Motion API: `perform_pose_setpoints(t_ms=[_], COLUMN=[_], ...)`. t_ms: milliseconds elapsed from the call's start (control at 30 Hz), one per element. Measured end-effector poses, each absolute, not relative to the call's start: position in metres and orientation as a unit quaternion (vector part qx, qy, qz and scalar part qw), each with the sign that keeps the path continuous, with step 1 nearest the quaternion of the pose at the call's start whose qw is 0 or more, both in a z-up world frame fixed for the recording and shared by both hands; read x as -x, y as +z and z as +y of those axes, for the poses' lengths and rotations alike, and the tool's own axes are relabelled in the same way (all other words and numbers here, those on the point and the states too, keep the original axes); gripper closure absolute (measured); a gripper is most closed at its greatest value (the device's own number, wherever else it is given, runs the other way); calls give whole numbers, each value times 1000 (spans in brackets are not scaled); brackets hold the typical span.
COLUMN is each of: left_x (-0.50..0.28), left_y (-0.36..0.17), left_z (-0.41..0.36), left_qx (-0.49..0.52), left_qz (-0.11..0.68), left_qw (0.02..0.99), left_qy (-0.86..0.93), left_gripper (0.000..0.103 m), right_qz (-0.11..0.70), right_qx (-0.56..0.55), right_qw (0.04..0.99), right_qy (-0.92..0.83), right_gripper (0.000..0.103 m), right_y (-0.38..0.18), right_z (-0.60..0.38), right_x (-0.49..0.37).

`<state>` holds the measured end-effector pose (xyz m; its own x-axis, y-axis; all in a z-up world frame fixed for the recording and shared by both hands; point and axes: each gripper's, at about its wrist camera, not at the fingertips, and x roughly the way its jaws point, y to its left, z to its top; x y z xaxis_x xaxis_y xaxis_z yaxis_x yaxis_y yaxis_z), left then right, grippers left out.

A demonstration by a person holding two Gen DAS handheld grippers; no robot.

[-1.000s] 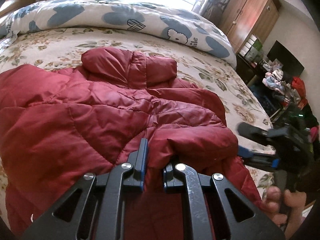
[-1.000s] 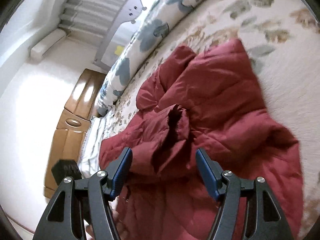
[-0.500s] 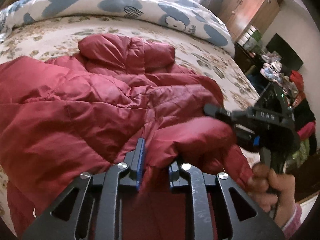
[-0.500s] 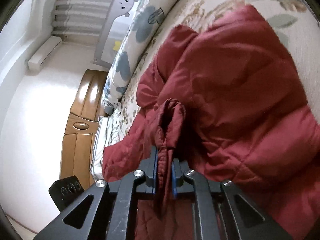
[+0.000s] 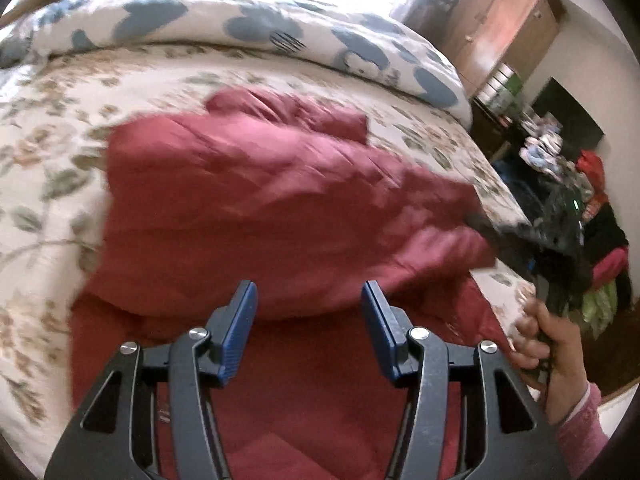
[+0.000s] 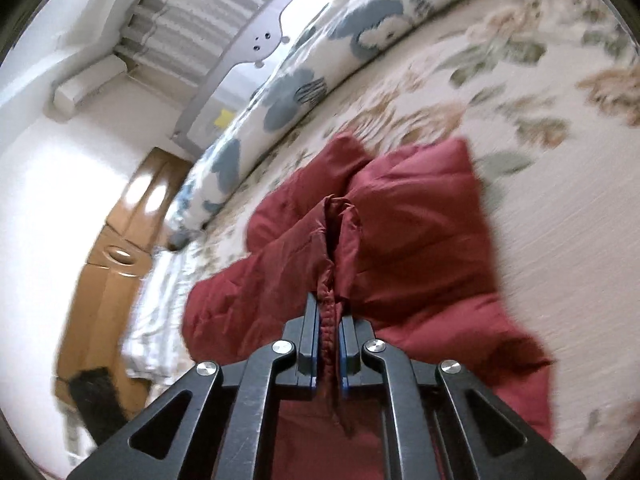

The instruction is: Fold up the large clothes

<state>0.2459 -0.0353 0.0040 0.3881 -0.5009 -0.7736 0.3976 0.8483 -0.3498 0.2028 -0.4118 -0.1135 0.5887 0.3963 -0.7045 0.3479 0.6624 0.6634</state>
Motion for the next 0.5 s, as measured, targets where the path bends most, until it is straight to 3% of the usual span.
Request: perform_pose_setpoints(t_ms=[200,400,500], left_x=[-284,-318,-325], left_y=[10,-20,-47], left_z=[-20,-28,-31], left_qx=[53,33,17], left_qz=[471,494,522], left_qw=[851,847,834], left_qy=[-227,-195,-175], left_gripper=[50,50,50], right_qz=[478,487,493], right_qx=[-375,-355,-352], right_qw=[794,798,795], right_qy=[-2,-6,-8], right_gripper=[97,97,88], right_y=[-131,-137,-137], right_z=[-406,-397,-398], right_x=[-202,-201,-201])
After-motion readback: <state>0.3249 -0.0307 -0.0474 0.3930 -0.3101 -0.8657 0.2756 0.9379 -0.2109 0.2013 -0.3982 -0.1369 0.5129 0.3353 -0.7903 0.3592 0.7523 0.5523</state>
